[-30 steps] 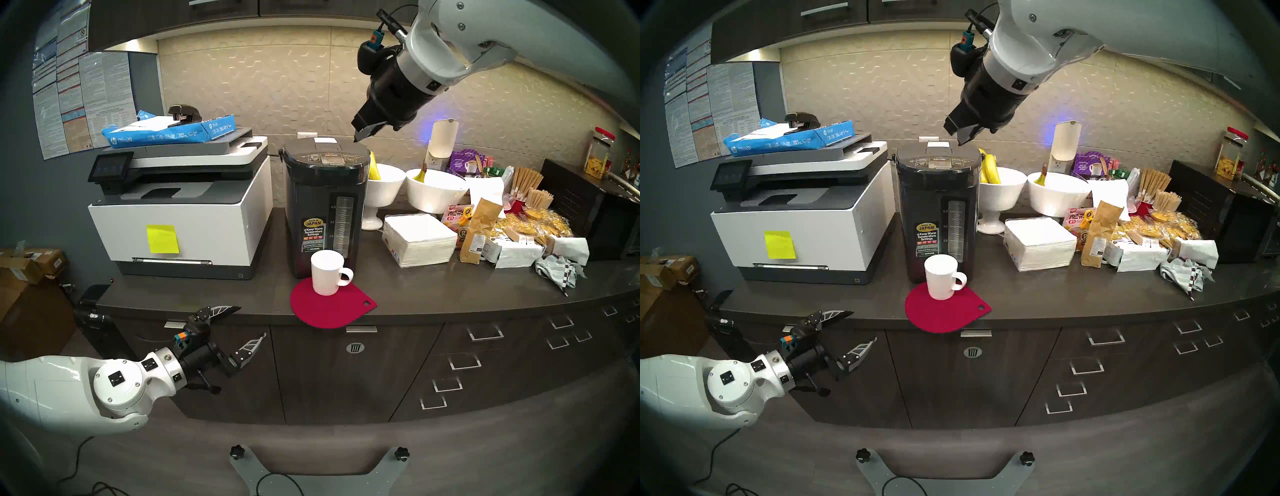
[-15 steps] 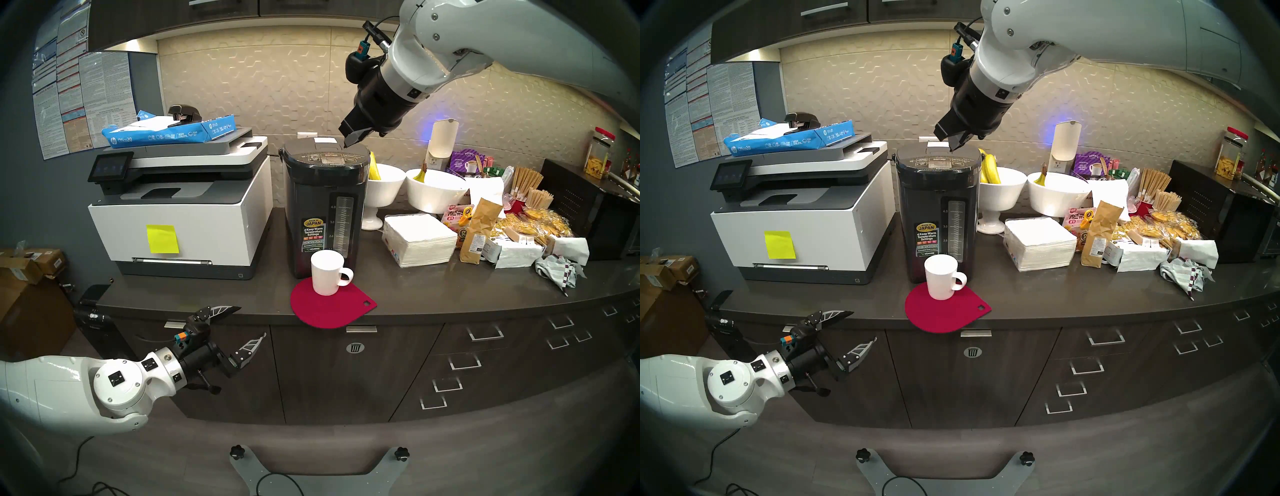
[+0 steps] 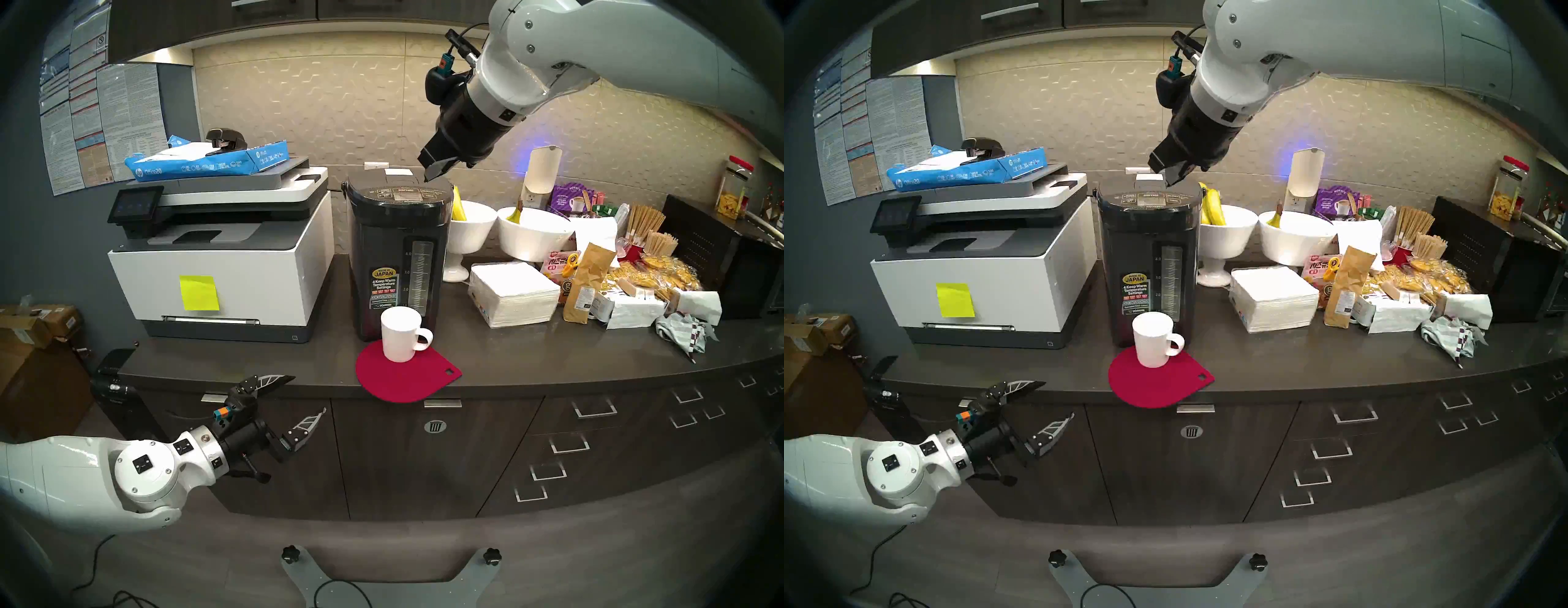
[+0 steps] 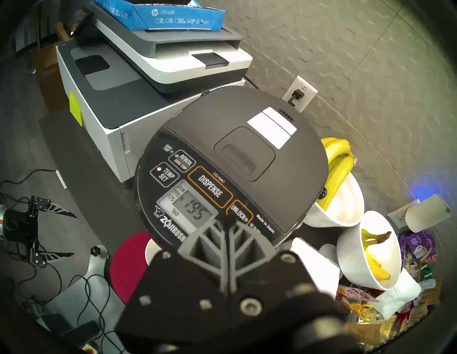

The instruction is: Press the water dispenser button and fill the cup

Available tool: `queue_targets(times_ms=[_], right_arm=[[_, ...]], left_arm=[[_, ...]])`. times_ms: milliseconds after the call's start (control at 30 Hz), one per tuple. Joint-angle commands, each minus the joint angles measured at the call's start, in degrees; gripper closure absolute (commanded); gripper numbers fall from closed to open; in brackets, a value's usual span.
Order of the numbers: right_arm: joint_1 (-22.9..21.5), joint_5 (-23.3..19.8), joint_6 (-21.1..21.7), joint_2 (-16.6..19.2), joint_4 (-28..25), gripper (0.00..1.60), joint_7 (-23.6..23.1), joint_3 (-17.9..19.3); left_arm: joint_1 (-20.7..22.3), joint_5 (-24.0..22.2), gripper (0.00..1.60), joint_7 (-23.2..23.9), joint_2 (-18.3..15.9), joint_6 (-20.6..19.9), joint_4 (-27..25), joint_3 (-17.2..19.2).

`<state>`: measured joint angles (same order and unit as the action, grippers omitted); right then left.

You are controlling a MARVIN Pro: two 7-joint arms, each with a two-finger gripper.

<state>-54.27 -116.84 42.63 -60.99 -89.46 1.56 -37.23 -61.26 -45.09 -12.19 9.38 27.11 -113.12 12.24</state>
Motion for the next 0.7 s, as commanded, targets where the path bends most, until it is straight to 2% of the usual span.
queue_targets(times_ms=[0, 33, 167, 200, 333, 667], right_arm=[[-0.9, 0.9, -1.6, 1.6, 1.2, 0.4, 0.6, 0.2], [-0.9, 1.1, -1.4, 1.7, 1.4, 0.0, 0.2, 0.2], [-0.8, 2.4, -1.8, 1.5, 4.1, 0.0, -0.9, 0.4], [-0.5, 2.8, -3.9, 1.5, 6.0, 0.0, -1.2, 1.4], [-0.3, 3.5, -3.8, 0.8, 8.5, 0.0, -2.8, 1.7], [0.2, 5.5, -4.0, 0.2, 10.3, 0.0, -6.1, 1.7]], left_arm=[[0.5, 0.1, 0.0, 0.1, 0.1, 0.3, -0.2, 0.4], [0.5, 0.1, 0.0, 0.1, 0.1, 0.3, -0.2, 0.4], [0.5, 0.1, 0.0, 0.1, 0.1, 0.3, -0.2, 0.4], [0.5, 0.1, 0.0, 0.1, 0.1, 0.3, -0.2, 0.4], [0.6, 0.1, 0.0, 0.0, 0.1, 0.3, -0.2, 0.3], [0.7, 0.1, 0.0, 0.1, 0.1, 0.3, -0.2, 0.3]])
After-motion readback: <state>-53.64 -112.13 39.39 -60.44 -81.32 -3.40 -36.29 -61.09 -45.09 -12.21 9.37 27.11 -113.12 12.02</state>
